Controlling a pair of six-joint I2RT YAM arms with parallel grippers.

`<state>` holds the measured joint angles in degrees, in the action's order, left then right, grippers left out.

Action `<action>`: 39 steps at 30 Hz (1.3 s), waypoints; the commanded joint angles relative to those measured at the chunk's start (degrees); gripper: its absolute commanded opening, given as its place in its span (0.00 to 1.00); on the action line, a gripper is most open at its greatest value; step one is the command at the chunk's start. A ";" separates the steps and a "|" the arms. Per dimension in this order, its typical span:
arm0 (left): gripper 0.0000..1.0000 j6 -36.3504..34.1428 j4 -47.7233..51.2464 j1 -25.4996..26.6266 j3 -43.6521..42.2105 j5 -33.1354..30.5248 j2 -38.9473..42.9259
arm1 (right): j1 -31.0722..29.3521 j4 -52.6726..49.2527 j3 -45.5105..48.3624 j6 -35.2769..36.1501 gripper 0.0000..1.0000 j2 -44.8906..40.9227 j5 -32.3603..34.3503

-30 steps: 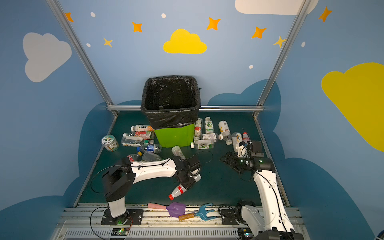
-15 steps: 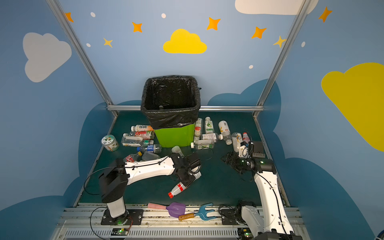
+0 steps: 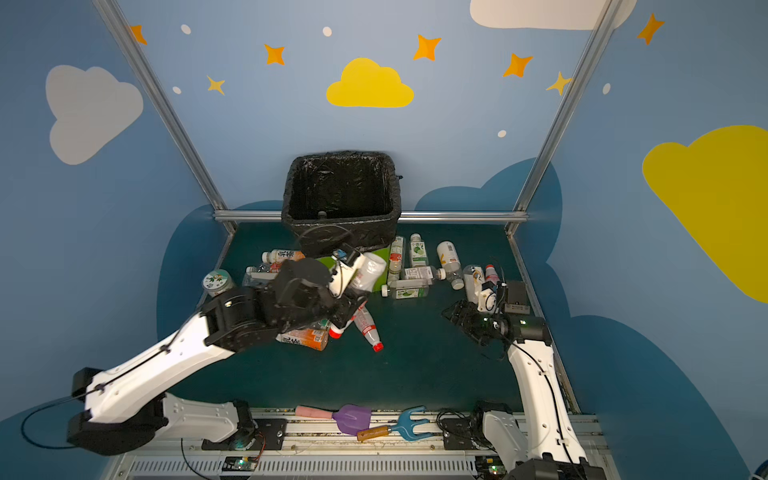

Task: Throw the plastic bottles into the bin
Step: 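Lift the white bottle over the bin and open the left gripper, then draw the left arm back while the right gripper descends onto an orange-labelled tea bottle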

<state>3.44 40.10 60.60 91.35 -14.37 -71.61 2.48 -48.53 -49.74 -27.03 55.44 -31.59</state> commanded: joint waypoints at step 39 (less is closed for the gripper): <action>1.00 31.60 23.39 -33.90 -8.29 -2.40 11.19 | -25.70 8.22 -10.70 11.59 0.82 9.88 8.14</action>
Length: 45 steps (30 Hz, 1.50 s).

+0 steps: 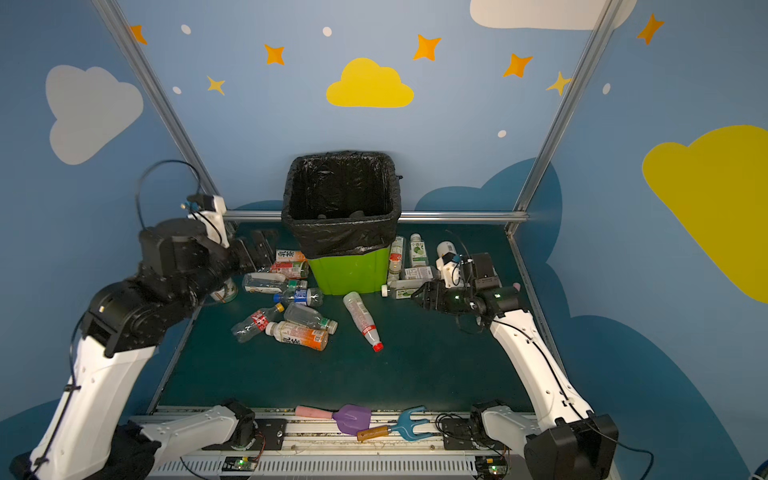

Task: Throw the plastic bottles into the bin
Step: 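Draw the left arm back while the right gripper descends onto an orange-labelled tea bottle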

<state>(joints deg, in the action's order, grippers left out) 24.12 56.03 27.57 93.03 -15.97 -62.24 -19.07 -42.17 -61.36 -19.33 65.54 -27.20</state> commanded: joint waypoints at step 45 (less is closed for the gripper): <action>1.00 34.38 11.30 -2.74 -37.10 1.13 33.84 | -42.85 -5.03 -49.27 26.54 0.75 61.45 21.62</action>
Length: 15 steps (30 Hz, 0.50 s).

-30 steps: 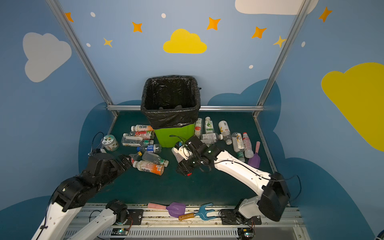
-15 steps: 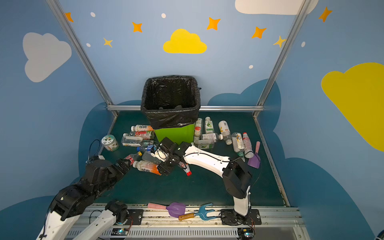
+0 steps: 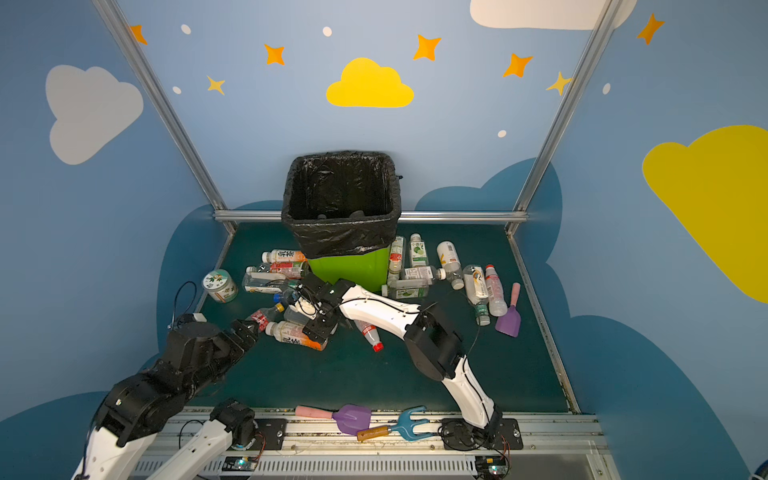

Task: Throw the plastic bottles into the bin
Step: 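Draw the left arm back while the right gripper descends onto an orange-labelled tea bottle, then close the right gripper on the orange-labelled tea bottle and lift it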

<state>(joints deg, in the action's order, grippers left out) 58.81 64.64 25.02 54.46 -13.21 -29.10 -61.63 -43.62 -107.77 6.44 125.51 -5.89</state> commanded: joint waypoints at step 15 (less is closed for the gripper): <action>1.00 -1.58 5.32 -0.19 3.22 -5.09 2.31 | -1.45 -8.44 -8.51 1.30 0.76 7.20 -1.57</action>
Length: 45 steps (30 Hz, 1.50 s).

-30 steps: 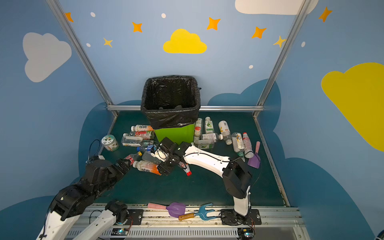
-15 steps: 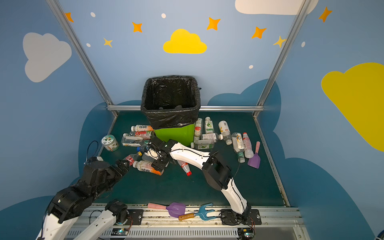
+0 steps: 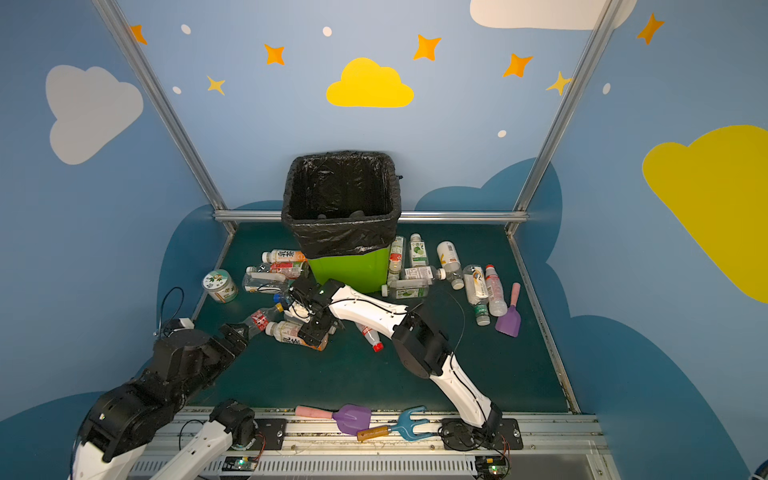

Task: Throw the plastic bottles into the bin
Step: 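Close the right gripper on the orange-labelled tea bottle and lift it, then swing the tea bottle over the bin and open the right gripper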

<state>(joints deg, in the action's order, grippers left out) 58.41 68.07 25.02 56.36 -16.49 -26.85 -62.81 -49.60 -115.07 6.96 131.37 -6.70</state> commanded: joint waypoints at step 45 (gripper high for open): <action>1.00 -8.16 -1.38 -0.23 6.01 -9.52 -1.31 | -3.11 16.88 27.96 -2.94 0.39 -47.64 11.24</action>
<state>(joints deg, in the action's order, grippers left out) 53.63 69.14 25.02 61.19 -23.68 -27.70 -66.17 -40.01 -88.42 6.22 89.95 -3.38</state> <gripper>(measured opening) 0.998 0.530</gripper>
